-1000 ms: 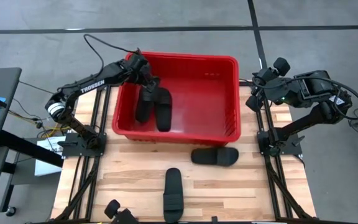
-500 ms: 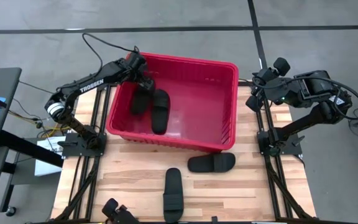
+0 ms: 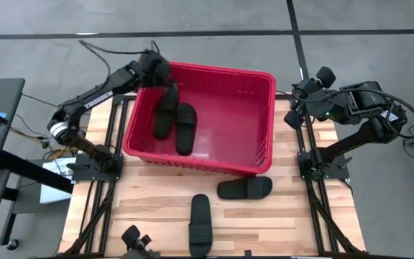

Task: Pick and place slides into bin
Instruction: Put the black slide into the red organizer bin

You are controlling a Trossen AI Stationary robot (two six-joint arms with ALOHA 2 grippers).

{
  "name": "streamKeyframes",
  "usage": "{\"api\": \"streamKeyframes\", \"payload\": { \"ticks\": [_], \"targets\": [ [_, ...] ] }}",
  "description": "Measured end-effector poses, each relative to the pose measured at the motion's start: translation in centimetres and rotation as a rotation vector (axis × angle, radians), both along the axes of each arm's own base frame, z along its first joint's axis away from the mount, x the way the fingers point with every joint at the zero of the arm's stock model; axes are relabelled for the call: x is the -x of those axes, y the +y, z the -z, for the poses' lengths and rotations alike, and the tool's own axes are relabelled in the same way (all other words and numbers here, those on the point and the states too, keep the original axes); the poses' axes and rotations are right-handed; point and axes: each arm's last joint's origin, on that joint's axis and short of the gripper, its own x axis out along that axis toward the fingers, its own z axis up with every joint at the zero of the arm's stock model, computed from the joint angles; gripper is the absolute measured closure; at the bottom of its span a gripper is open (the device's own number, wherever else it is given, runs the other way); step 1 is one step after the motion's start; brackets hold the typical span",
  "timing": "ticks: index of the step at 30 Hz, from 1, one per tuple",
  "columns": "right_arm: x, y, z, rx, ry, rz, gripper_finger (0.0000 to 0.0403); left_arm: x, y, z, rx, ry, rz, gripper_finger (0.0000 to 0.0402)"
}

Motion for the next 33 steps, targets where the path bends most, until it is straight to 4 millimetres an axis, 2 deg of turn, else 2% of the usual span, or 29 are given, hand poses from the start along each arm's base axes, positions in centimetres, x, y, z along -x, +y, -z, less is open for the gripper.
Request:
{"api": "streamKeyframes", "payload": {
  "ticks": [5,9,17,21,25,30,33],
  "targets": [
    [0.0,0.0,0.0,-0.044,-0.062,0.046,0.0234,1.2,-1.7,-4.7,-0.167,-0.231,0.122,0.0211],
    [-0.5,0.3,0.5,-0.076,-0.094,0.048,0.0234,3.0,-3.9,-7.8,-0.281,-0.36,0.207,0.0211],
    [-3.5,2.4,4.1,-0.192,-0.061,-0.104,0.0234,6.7,-8.5,-10.8,-0.327,-0.465,0.296,0.0211],
    [-4.7,4.3,4.9,-0.304,-0.106,-0.253,0.0234,8.1,-11.1,-11.3,-0.291,-0.481,0.389,0.0211],
    [-5.1,6.6,4.7,-0.435,-0.181,-0.388,0.0234,9.3,-13.6,-11.2,-0.222,-0.458,0.445,0.0211],
    [-5.7,9.5,4.4,-0.531,-0.285,-0.445,0.0234,10.8,-16.0,-10.9,-0.171,-0.464,0.481,0.0211],
    [-6.6,11.1,4.6,-0.572,-0.341,-0.441,0.0234,11.4,-17.0,-9.8,-0.151,-0.506,0.497,0.0211]
  ]
}}
